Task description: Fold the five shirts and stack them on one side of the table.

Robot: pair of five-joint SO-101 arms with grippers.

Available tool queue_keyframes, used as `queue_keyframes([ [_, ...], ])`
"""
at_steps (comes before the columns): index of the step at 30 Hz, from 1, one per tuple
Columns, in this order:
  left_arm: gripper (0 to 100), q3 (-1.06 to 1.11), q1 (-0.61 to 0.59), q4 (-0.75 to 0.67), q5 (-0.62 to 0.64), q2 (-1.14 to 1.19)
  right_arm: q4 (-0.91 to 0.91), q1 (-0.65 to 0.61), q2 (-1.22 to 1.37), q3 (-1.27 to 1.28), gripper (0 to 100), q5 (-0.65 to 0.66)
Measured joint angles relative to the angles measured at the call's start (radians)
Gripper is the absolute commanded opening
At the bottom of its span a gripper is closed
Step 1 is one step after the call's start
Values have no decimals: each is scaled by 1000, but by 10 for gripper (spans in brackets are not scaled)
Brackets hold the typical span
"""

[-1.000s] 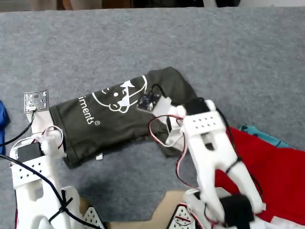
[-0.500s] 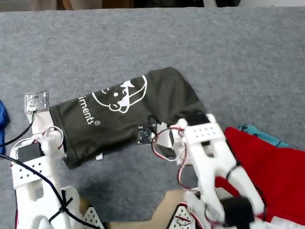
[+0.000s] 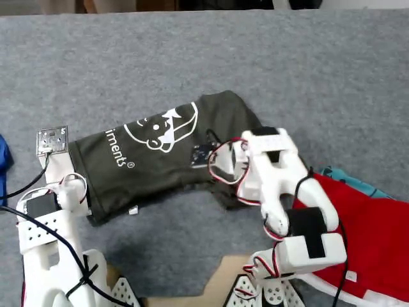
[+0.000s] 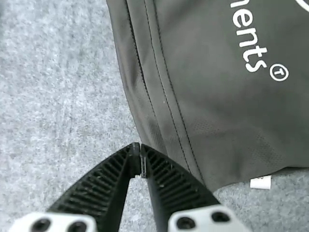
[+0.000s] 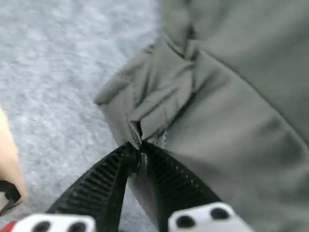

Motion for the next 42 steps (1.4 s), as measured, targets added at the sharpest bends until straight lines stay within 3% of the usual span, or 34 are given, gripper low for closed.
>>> queue_keyframes([
  [8,19,0,0,-28,0,0,84,28,0,-146,4,0],
  [15,19,0,0,-43,0,0,155,-46,17,-385,4,0],
  [29,19,0,0,-43,0,0,270,-138,512,-1054,23,0],
  [36,19,0,0,-43,0,0,370,-143,729,-1413,210,9],
  [42,19,0,0,-43,-5,0,539,-143,807,-1699,201,9],
])
